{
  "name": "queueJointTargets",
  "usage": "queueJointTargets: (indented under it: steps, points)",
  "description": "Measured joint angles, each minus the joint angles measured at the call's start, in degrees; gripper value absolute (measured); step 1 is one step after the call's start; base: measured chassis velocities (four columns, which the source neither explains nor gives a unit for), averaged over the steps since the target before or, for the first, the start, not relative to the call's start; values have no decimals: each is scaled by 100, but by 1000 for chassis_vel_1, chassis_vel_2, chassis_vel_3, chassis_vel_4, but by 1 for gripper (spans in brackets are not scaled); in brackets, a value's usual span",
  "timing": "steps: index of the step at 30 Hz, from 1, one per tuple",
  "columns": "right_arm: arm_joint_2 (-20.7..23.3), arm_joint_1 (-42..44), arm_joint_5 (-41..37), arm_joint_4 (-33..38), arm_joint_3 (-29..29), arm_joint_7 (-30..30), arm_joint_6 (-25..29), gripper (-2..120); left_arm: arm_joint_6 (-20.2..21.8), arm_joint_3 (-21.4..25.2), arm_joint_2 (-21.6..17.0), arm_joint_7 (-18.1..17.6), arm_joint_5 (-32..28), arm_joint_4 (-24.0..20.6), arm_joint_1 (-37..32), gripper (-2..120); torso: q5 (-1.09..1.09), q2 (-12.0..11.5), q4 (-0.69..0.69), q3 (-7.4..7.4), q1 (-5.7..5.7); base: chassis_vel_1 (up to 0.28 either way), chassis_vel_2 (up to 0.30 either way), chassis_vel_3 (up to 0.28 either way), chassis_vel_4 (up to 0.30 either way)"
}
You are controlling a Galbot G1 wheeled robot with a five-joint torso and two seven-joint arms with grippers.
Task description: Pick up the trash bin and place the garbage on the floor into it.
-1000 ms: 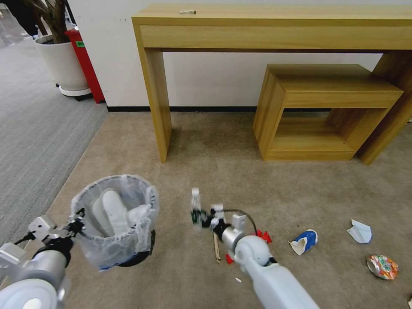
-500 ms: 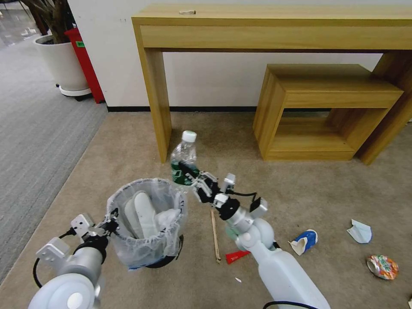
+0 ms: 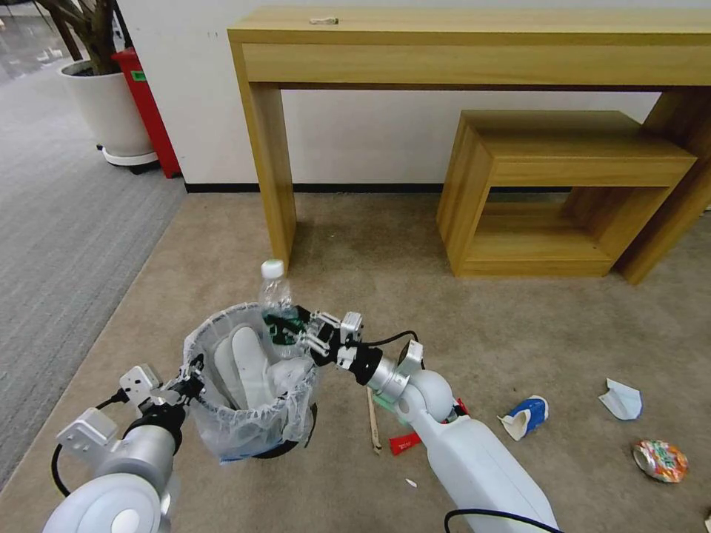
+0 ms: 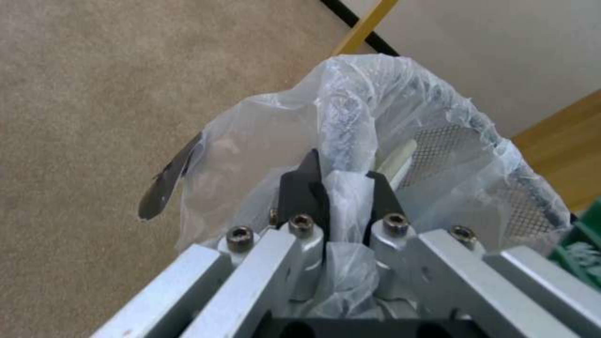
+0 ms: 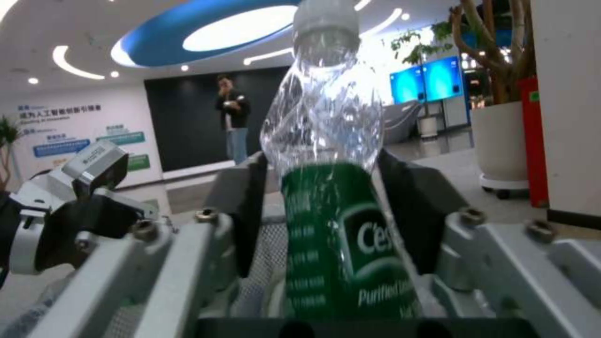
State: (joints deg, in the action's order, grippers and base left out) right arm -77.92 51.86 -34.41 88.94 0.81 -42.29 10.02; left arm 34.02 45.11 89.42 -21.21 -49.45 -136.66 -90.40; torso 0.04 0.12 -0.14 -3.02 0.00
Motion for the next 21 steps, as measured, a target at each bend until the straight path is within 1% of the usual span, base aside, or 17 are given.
queueJointTargets:
  steps: [1,2,5,6,9,11,13,14,17,18,20,21]
  points:
    - [7,7,0,6,-23,-2,-1,58,2,0,-1,-2,0,11,3,3,0,0,0,0,0,0,0,0,0]
    - [7,7,0,6,-23,-2,-1,58,2,0,-1,-2,0,11,3,3,0,0,0,0,0,0,0,0,0]
    - [33,45,-16,75,-123,-2,-2,71,9,10,-5,-12,1,53,20,3,0,0,0,0,0,0,0,0,0]
    - [33,45,-16,75,-123,-2,-2,71,9,10,-5,-12,1,53,20,3,0,0,0,0,0,0,0,0,0]
    - [78,146,-43,197,-283,75,-2,88,14,69,-32,-17,-17,63,54,3,0,0,0,0,0,0,0,0,0]
    - [85,168,-43,221,-314,100,1,89,15,82,-38,-19,-29,63,59,3,0,0,0,0,0,0,0,0,0]
    - [106,290,-42,389,-461,405,37,97,23,154,-66,-26,-94,63,81,3,0,0,0,0,0,0,0,0,0]
    - [106,290,-42,389,-461,405,37,97,23,154,-66,-26,-94,63,81,3,0,0,0,0,0,0,0,0,0]
    - [89,548,-39,843,-812,1464,7,100,27,305,-125,-39,-194,61,106,3,0,0,-1,0,0,0,0,0,0]
    - [89,548,-39,843,-812,1464,7,100,27,305,-125,-39,-194,61,106,3,0,0,-1,0,0,0,0,0,0]
    - [78,733,60,1172,-1124,2289,-29,100,27,427,-173,-46,-260,58,133,3,0,0,0,0,0,0,0,0,0]
    - [56,844,311,1319,-1408,2713,-4,100,28,508,-205,-64,-300,58,167,3,0,0,0,0,0,0,0,0,0]
